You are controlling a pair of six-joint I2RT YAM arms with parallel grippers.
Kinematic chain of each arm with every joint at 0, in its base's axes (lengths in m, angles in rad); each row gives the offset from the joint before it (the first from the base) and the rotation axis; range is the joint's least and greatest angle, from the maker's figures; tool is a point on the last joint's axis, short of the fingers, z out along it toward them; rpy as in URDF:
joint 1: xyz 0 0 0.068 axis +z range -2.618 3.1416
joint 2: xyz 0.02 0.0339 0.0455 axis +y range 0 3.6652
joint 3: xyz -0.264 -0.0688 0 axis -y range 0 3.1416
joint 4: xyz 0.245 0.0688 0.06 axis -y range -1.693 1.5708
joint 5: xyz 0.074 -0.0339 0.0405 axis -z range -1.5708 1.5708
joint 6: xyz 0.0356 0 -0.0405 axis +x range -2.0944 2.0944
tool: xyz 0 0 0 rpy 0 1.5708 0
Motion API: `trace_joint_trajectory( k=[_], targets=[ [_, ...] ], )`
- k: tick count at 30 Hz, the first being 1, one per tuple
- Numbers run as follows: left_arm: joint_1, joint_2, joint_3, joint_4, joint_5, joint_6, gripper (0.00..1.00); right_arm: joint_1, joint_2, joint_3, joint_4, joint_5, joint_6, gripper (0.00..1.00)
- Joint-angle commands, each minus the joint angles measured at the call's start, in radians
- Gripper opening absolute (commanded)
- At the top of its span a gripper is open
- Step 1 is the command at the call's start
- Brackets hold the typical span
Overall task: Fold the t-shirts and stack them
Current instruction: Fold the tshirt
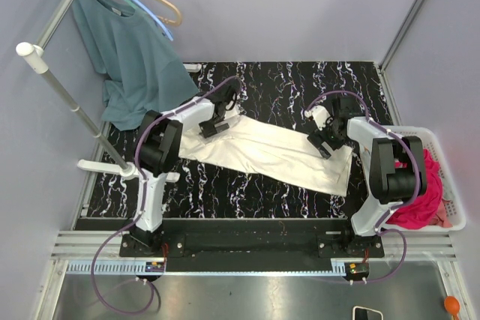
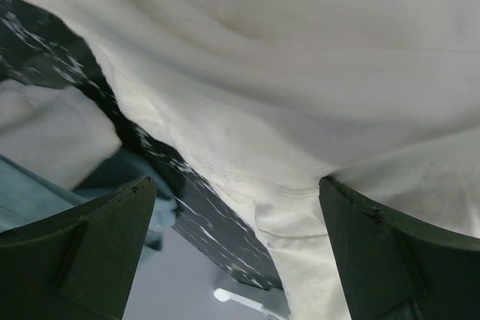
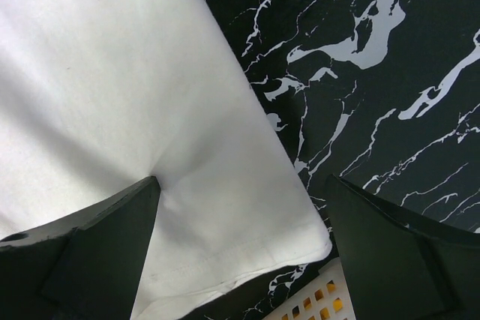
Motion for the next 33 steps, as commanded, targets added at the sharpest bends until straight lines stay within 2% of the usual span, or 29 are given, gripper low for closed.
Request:
trace_joint_trajectory(
  k=[1,6,12,17,24,33],
  targets=[
    [0.033,0.143,0.139,0.083,-0.005,0.04,0.98,-0.006,0.035,-0.048,0.004,0.091,-0.079,1.0],
    [0.035,0.259,0.327,0.103,-0.001,0.083,0.98,-0.006,0.026,-0.034,-0.043,0.052,-0.055,1.0],
    [0.027,0.358,0.482,0.166,0.01,0.149,0.98,0.017,0.003,-0.05,-0.073,0.007,-0.012,1.0],
    [0.015,0.391,0.494,0.278,0.002,0.24,0.99,0.063,0.003,-0.054,-0.082,-0.014,0.011,1.0],
    [-0.001,0.436,0.486,0.515,0.004,0.43,0.99,0.165,0.013,-0.047,-0.097,-0.037,0.04,1.0],
    [-0.002,0.572,0.608,0.741,0.033,0.657,0.99,0.296,0.006,-0.068,-0.12,-0.05,0.066,1.0]
  ],
)
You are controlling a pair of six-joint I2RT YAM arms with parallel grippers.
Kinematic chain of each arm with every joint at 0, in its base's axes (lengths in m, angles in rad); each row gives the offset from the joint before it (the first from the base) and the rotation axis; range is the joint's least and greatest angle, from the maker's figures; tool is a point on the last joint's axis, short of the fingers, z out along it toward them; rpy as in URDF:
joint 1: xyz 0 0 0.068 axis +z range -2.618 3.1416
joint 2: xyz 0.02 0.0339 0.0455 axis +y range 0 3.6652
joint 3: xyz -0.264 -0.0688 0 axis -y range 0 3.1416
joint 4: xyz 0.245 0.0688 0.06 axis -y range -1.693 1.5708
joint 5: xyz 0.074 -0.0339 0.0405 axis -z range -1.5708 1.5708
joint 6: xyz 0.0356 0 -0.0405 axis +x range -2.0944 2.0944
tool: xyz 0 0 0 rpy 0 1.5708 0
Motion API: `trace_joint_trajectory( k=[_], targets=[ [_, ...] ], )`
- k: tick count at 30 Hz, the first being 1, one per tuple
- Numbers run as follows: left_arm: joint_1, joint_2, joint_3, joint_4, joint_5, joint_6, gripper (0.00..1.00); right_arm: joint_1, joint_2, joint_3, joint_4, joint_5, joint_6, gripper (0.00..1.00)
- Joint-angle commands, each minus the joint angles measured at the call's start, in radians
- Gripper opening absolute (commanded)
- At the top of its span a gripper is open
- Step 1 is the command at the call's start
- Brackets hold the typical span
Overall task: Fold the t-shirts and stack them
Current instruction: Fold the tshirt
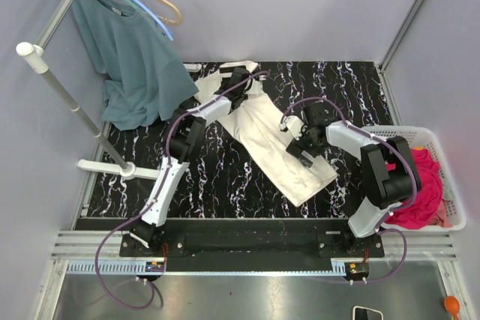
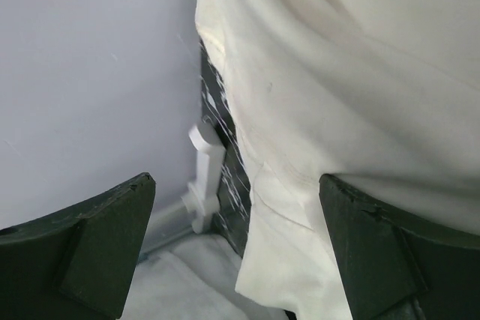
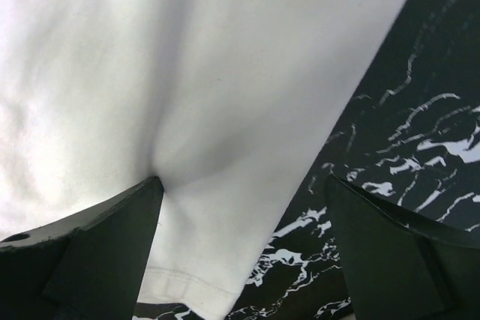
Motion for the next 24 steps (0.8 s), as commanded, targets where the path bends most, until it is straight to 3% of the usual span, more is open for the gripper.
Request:
trace_joint_trajectory(
  k=[1,6,12,24],
  targets=[
    [-0.002,0.112,0.065,0.159,0.074,0.145,0.99,0.069,0.024,-0.054,-0.079,-0.054,0.041,1.0],
    [-0.002,0.176,0.087,0.31,0.135,0.286,0.99,0.15,0.023,-0.064,-0.087,-0.077,0.073,1.0],
    [-0.008,0.2,0.076,0.429,0.226,0.346,0.99,0.239,0.023,-0.058,-0.093,-0.097,0.115,1.0],
    [-0.02,0.219,0.067,0.534,0.39,0.477,0.99,0.405,0.075,0.012,-0.098,-0.134,0.175,1.0]
  ],
)
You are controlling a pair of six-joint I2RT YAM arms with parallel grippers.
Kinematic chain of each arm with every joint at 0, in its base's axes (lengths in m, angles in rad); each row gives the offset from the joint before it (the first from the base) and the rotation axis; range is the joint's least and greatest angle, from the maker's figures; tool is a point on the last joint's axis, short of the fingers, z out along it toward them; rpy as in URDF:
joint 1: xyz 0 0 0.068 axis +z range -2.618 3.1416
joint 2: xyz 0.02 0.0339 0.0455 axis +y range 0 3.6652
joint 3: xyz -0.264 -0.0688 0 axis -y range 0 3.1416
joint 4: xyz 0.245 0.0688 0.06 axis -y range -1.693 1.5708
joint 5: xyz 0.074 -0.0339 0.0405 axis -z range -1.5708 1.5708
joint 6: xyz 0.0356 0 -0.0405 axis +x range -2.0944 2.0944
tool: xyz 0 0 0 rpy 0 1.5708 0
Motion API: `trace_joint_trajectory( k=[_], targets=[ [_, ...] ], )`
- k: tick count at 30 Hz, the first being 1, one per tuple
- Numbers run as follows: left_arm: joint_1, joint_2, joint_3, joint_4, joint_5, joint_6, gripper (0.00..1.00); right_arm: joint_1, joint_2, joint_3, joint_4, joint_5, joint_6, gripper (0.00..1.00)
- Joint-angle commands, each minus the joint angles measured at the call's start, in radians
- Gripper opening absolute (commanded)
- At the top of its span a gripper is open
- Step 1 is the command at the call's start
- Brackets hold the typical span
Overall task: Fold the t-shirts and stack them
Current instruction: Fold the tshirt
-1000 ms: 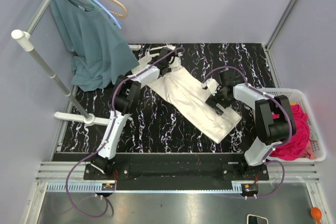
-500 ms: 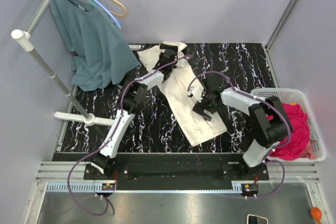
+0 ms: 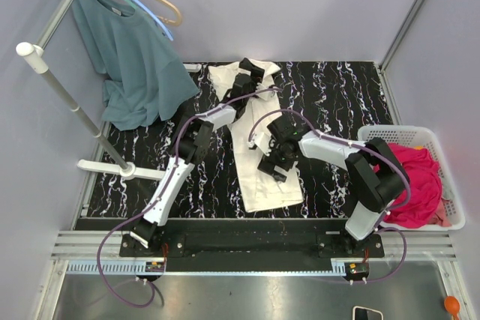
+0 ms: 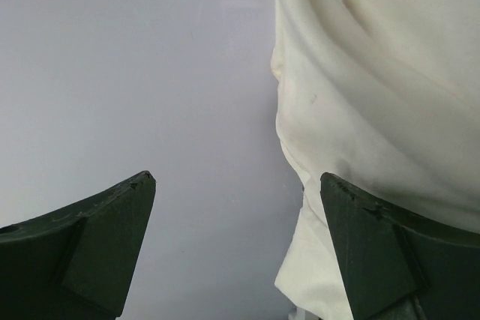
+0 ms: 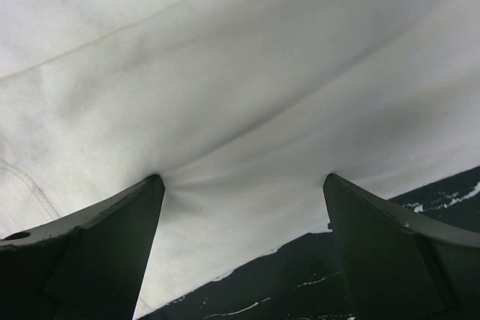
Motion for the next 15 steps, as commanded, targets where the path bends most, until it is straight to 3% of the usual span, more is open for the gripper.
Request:
trace_joint_trajectory(
  k=[1,7,15],
  targets=[
    [-0.004,0.063,0.0,0.042,0.105,0.075,0.99,0.097,0.072,0.013,-0.095,-0.073,0.044,1.0],
    [-0.013,0.14,0.117,0.048,0.168,0.115,0.99,0.192,0.126,0.086,-0.097,-0.082,0.064,1.0],
    [-0.018,0.11,0.088,0.172,0.166,0.055,0.99,0.243,0.12,0.139,-0.106,-0.038,0.065,1.0]
  ],
)
